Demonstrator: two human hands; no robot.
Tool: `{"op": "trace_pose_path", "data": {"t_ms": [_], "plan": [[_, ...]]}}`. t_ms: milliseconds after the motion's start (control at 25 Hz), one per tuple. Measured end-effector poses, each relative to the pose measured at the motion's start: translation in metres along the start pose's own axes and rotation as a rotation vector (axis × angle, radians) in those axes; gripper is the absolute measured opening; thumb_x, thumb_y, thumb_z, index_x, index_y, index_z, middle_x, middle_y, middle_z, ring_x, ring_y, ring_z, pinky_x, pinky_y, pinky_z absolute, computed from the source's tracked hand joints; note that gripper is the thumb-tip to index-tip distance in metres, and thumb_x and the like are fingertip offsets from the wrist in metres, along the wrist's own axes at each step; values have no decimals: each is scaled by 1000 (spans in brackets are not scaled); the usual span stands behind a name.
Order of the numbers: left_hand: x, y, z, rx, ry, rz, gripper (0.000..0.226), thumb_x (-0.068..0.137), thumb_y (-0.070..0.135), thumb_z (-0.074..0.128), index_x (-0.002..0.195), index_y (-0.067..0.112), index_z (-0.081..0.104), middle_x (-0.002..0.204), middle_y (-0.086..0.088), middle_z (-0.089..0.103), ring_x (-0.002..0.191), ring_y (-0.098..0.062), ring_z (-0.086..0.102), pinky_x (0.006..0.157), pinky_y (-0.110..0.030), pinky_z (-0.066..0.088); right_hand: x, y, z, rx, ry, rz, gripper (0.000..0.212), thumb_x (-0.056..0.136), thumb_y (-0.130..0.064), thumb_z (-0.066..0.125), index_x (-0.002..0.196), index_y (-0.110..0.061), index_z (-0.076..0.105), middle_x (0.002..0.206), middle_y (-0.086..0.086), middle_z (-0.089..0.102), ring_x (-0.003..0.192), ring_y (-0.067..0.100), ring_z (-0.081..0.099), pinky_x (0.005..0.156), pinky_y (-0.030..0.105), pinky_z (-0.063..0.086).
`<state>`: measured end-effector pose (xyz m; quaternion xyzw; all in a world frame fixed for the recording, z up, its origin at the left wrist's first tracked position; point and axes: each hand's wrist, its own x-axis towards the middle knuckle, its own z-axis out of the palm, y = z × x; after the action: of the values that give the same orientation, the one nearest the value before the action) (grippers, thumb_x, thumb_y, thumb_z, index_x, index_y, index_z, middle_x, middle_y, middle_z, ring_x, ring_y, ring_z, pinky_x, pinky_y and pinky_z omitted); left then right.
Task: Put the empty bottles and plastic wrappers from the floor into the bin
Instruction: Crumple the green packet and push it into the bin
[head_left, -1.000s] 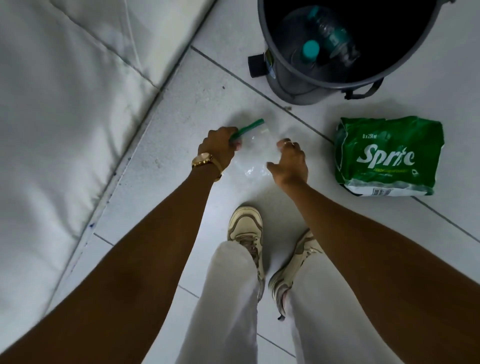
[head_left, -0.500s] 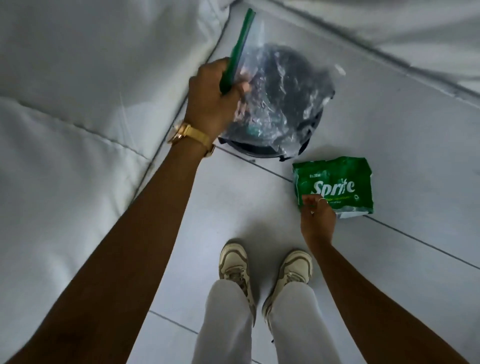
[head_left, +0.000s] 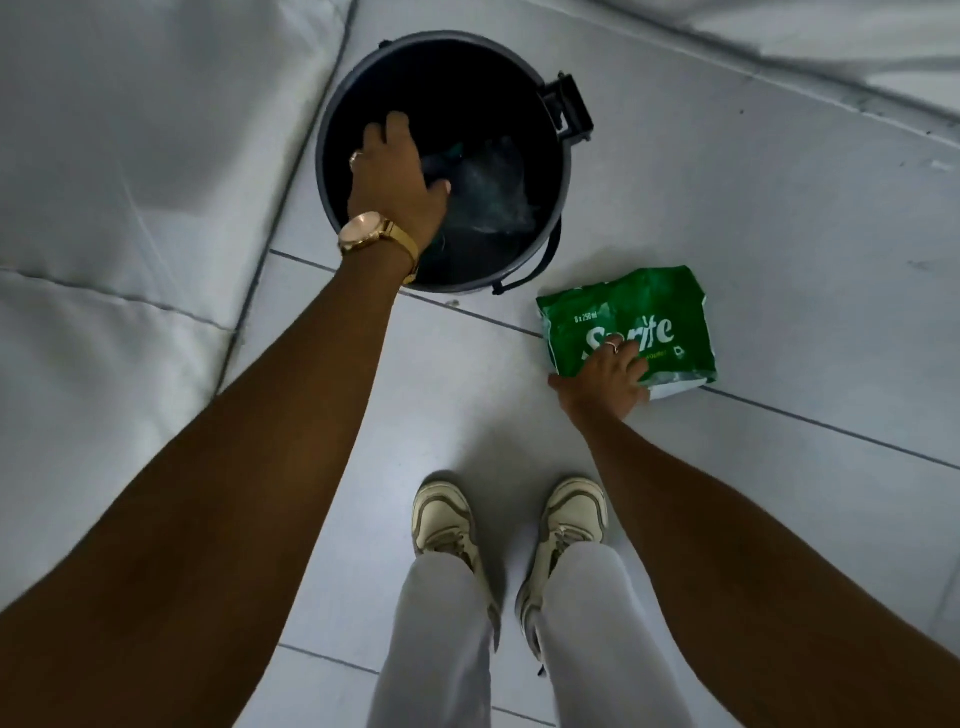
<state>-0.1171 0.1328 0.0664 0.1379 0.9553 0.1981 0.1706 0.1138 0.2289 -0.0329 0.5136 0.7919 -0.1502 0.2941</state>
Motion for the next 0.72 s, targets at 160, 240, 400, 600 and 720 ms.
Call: {"op": "trace_pose_path", "data": {"t_ms": [160, 240, 400, 600, 720], "plan": [[-41, -23, -2, -27, 148, 149, 59, 85, 25, 67, 136, 9, 44, 143, -18, 43, 129, -34, 45, 105, -39, 46, 28, -5, 23, -87, -49, 8, 99, 76, -51, 73, 148, -10, 19, 155, 14, 16, 139, 40, 22, 102, 59, 38], [-52, -32, -3, -35, 165, 176, 57, 85, 25, 67, 136, 8, 45, 144, -18, 43, 132, -34, 42, 107, -39, 44, 32, -4, 27, -110, 45, -50, 66, 88, -37, 65, 140, -8, 36, 148, 14, 27, 132, 39, 30, 95, 56, 46], [-51, -36, -9, 7, 130, 205, 55, 87, 25, 65, 136, 9, 46, 149, -18, 39, 139, -36, 34, 113, -45, 39, 9, 12, -5, 106, 190, -65, 29, 96, -12, 50, 124, -3, 52, 128, 18, 51, 116, 37, 50, 86, 52, 50], [-58, -9, -34, 22, 51, 198, 54, 88, 22, 64, 136, 8, 45, 151, -20, 36, 144, -38, 25, 117, -52, 29, -77, 52, -104, 357, 485, -81, 18, 103, -21, 42, 113, -11, 53, 87, 18, 71, 69, 30, 65, 61, 31, 42], [-60, -2, -53, 33, 25, 182, 54, 89, 22, 63, 138, 9, 44, 152, -18, 36, 145, -36, 25, 119, -50, 26, -126, 55, -178, 590, 764, -308, 15, 100, -18, 48, 111, -15, 58, 83, 10, 70, 66, 21, 60, 61, 19, 37]]}}
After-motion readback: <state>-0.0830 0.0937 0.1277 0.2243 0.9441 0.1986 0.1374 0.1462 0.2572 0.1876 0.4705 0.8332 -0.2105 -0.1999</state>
